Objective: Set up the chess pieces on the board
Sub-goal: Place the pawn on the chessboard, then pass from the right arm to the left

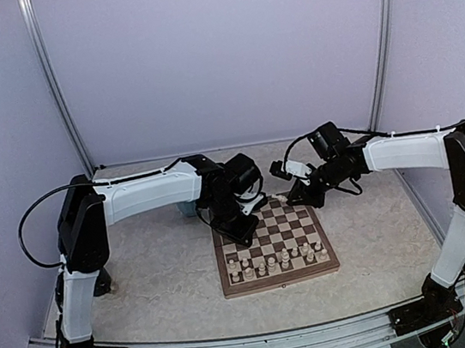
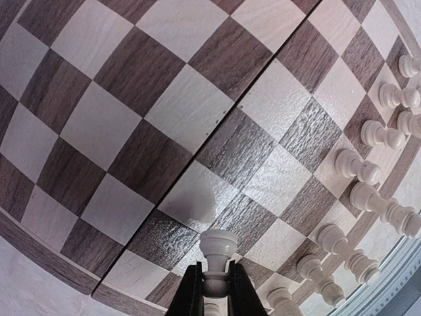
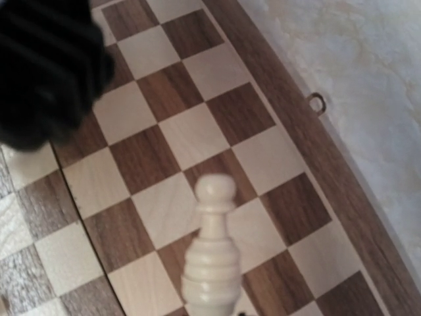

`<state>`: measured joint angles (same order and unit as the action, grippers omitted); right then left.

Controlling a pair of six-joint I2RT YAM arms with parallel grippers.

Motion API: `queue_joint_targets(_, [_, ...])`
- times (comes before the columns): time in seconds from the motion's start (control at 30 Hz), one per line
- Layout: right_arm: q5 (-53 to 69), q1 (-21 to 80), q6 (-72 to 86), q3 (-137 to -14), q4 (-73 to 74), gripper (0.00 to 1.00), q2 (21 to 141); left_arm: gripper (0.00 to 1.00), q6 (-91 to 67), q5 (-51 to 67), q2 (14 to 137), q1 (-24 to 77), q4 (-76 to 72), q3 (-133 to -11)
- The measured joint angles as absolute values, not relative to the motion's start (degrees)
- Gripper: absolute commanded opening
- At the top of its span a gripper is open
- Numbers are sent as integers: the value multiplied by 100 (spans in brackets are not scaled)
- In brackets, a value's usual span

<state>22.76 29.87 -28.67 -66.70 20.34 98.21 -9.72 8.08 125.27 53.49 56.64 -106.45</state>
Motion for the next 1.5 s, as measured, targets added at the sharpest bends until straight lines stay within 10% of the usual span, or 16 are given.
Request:
queue_joint_targets(0.8, [2383,2987,-2915,-6681,2171,6,9946,39,-982,637,12676,5415,5570,-10689])
queue_joint_targets(1.5, [4160,2987,-3236,-6681,2622,8,9662,45,-3024,2432,10457,4593,95,-7590])
